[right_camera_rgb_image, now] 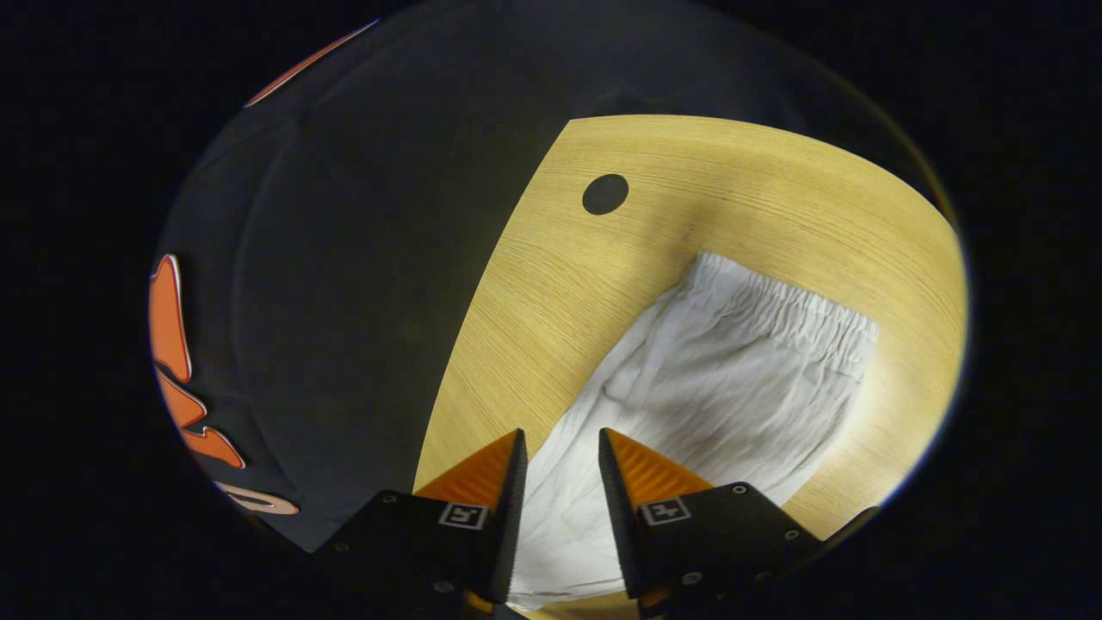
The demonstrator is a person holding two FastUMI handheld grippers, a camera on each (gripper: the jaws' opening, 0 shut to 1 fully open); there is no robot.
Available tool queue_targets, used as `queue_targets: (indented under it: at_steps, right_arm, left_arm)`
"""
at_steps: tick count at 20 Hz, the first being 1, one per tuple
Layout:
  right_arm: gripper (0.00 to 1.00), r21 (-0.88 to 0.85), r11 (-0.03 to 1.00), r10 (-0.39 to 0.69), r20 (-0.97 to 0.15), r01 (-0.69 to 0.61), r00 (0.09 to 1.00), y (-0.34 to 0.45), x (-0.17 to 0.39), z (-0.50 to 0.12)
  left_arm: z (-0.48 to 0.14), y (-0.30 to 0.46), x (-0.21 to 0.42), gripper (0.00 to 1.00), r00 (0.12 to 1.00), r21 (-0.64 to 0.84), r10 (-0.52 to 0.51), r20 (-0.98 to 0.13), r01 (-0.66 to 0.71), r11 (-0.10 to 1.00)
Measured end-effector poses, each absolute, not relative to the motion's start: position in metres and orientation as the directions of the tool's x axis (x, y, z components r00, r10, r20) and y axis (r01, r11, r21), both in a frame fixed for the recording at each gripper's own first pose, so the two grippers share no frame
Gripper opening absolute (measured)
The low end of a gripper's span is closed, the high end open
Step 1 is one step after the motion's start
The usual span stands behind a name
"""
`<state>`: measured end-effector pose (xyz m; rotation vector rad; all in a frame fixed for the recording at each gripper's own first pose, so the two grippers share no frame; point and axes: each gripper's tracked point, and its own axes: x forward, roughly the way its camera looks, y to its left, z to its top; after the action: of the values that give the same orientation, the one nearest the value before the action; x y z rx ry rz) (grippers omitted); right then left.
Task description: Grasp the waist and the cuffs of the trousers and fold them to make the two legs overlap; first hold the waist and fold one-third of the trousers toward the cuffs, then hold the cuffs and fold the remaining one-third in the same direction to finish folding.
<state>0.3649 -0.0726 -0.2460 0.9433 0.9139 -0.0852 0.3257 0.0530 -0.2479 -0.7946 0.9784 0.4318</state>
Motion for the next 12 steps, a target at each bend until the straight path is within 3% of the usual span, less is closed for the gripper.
queue_targets:
  at_steps: [1, 2, 3, 4, 5, 12]
  right_arm:
    - [0.55, 0.653, 0.619, 0.304, -0.711, 0.436, 0.634, -0.075, 0.36, -0.248]
    - [0.8, 0.642, 0.63, 0.292, -0.717, 0.436, 0.633, -0.078, 0.355, -0.244]
    - [0.72, 0.625, 0.646, 0.273, -0.725, 0.438, 0.632, -0.083, 0.353, -0.244]
    - [0.9, 0.61, 0.662, 0.257, -0.73, 0.435, 0.633, -0.086, 0.348, -0.242]
    - [0.99, 0.595, 0.68, 0.242, -0.734, 0.429, 0.635, -0.091, 0.344, -0.24]
    - [0.98, 0.593, 0.682, 0.204, -0.717, 0.428, 0.667, -0.123, 0.312, -0.224]
  left_arm:
    - [-0.248, 0.054, 0.323, 0.72, 0.505, -0.394, -0.018, -0.863, -0.65, 0.649]
    - [-0.247, 0.058, 0.318, 0.82, 0.49, -0.376, -0.009, -0.872, -0.658, 0.652]
    - [-0.25, 0.062, 0.316, 0.91, 0.477, -0.354, 0.014, -0.879, -0.671, 0.652]
    - [-0.246, 0.067, 0.313, 1.0, 0.48, -0.352, 0.023, -0.877, -0.674, 0.649]
    - [-0.243, 0.062, 0.311, 1.0, 0.493, -0.374, 0.011, -0.87, -0.672, 0.639]
    - [-0.207, 0.056, 0.298, 1.0, 0.558, -0.427, -0.007, -0.83, -0.627, 0.651]
